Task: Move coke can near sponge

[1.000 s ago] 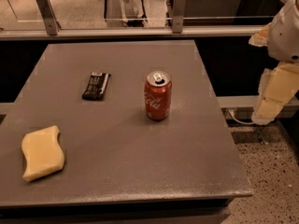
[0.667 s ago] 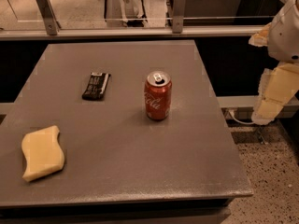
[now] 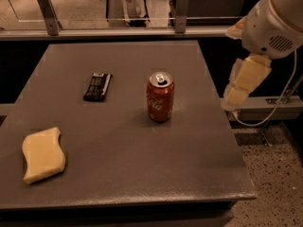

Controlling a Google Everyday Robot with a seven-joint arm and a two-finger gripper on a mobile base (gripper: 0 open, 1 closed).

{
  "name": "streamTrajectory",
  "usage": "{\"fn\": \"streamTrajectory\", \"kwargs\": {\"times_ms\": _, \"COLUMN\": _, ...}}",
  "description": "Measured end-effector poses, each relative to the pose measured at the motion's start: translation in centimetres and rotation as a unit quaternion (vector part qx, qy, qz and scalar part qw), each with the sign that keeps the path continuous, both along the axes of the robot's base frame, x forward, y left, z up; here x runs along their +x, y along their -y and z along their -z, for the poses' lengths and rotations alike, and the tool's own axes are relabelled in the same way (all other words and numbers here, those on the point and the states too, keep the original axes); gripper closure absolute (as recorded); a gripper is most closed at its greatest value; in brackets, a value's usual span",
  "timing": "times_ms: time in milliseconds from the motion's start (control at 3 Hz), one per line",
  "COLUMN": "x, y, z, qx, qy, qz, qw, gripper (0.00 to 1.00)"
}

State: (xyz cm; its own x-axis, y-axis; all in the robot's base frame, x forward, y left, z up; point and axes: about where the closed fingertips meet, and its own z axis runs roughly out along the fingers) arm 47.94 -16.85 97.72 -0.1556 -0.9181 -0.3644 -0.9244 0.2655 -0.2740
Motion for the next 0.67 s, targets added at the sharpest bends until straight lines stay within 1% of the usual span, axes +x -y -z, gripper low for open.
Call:
{"fn": "streamTrajectory", "kwargs": {"times_ms": 333, "x": 1.9, "y": -4.6, "z": 0.3, "qx": 0.045, "qy": 0.005, "qz": -0.025, "qw": 0.9987, "gripper": 0.0}}
{"fn": "streamTrajectory", "kwargs": {"times_ms": 667, "x": 2.4, "y": -9.6, "z": 0.9, "qx": 0.081, "qy": 0.001, "qz": -0.062, "qw": 0.9948, "gripper": 0.0}}
